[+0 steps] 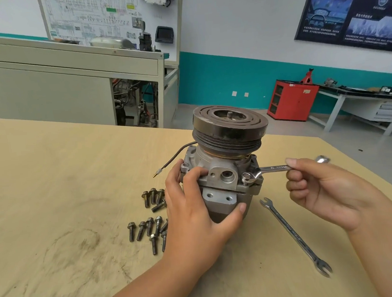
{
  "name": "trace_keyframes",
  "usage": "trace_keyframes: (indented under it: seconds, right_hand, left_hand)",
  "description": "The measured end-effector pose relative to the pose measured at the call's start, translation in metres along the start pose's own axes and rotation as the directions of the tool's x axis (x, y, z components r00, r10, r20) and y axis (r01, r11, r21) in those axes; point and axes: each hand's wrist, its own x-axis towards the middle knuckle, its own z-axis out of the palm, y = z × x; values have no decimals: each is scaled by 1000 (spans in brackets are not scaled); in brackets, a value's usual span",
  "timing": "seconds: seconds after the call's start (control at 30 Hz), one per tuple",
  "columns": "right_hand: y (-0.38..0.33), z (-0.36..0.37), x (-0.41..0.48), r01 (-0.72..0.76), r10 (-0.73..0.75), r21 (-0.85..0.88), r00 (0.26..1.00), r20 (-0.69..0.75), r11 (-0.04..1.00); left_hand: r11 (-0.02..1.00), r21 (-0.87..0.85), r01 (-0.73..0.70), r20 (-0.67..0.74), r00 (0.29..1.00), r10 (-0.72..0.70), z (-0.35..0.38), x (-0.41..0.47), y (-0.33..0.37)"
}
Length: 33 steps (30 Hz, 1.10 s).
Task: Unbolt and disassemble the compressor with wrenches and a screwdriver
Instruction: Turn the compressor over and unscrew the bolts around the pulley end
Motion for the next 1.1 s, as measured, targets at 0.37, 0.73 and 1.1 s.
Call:
trace_keyframes:
  seconds: [0.37, 0.73, 1.1]
  right_hand:
    - [3, 26, 49, 85, -86, -157, 996, 1, 984]
    - [-9, 17, -6, 276, -282, 123, 959, 36, 953]
    - [50, 41, -65, 677, -858, -643, 510, 59, 358]
  left_hand:
    - [1000, 3, -17, -19, 1000, 17, 3, 0, -2]
    - [1000, -2, -10, -6, 1000, 10, 1, 1, 1]
    - [1000, 2, -3, -1, 1000, 3, 0, 1, 2]
